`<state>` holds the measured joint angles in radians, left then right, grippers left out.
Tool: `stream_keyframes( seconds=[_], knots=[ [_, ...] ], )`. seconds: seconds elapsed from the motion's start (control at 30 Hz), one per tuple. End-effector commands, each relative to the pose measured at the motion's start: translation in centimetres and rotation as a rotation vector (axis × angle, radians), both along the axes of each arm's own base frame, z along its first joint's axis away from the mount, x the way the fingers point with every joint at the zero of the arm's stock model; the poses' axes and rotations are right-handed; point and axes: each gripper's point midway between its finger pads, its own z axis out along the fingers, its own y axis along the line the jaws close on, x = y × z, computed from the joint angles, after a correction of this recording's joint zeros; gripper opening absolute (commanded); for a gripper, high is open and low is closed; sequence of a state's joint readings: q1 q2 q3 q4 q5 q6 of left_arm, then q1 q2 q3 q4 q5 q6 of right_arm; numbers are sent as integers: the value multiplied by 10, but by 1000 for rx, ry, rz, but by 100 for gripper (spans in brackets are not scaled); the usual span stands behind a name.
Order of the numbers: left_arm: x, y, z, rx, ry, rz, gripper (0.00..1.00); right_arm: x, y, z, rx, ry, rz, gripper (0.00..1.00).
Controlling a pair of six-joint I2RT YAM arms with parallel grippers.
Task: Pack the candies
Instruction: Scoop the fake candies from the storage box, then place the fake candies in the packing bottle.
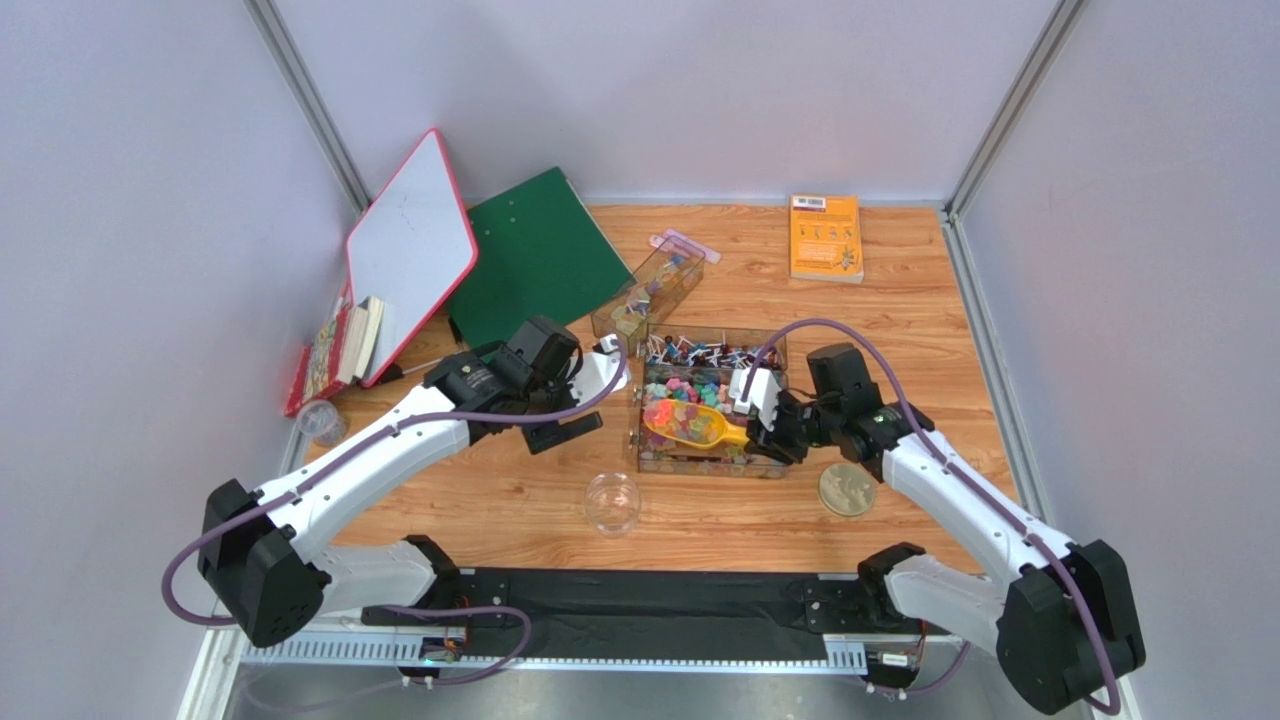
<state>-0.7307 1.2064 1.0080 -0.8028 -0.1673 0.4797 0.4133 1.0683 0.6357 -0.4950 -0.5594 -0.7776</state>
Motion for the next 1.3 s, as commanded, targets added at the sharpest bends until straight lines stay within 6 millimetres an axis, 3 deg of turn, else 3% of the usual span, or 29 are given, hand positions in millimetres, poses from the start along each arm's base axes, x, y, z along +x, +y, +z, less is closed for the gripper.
stream_keyframes(
  seconds=[0.0,0.07,0.23,0.47,0.6,0.67,0.7,0.83,0.97,1.1,1.27],
  knots=[
    [10,4,20,29,-54,0,93,0,8,18,94,-74,36,0],
    [14,9,26,47,-78,14,93,-3,10,26,137,-81,40,0],
    [14,27,38,63,-116,67,94,-2,15,69,300,-162,-4,0],
    [3,45,40,20,-157,105,94,-11,29,96,374,-135,6,0],
    [-2,42,40,-43,-172,99,94,-10,25,92,277,-157,26,0],
    [-8,41,41,-88,-178,104,93,-16,16,80,185,-130,51,0],
    [-10,40,42,-110,-185,106,93,-16,16,95,177,-154,75,0],
    [-20,42,37,-191,-228,107,93,-39,8,98,72,-129,191,0],
    [-31,55,18,-233,-182,169,92,-63,10,97,31,-102,313,0],
    [-32,64,17,-251,-188,193,91,-84,16,82,-3,-67,413,0],
    [-33,67,27,-285,-194,213,90,-84,28,71,-32,-40,435,0]
  ],
)
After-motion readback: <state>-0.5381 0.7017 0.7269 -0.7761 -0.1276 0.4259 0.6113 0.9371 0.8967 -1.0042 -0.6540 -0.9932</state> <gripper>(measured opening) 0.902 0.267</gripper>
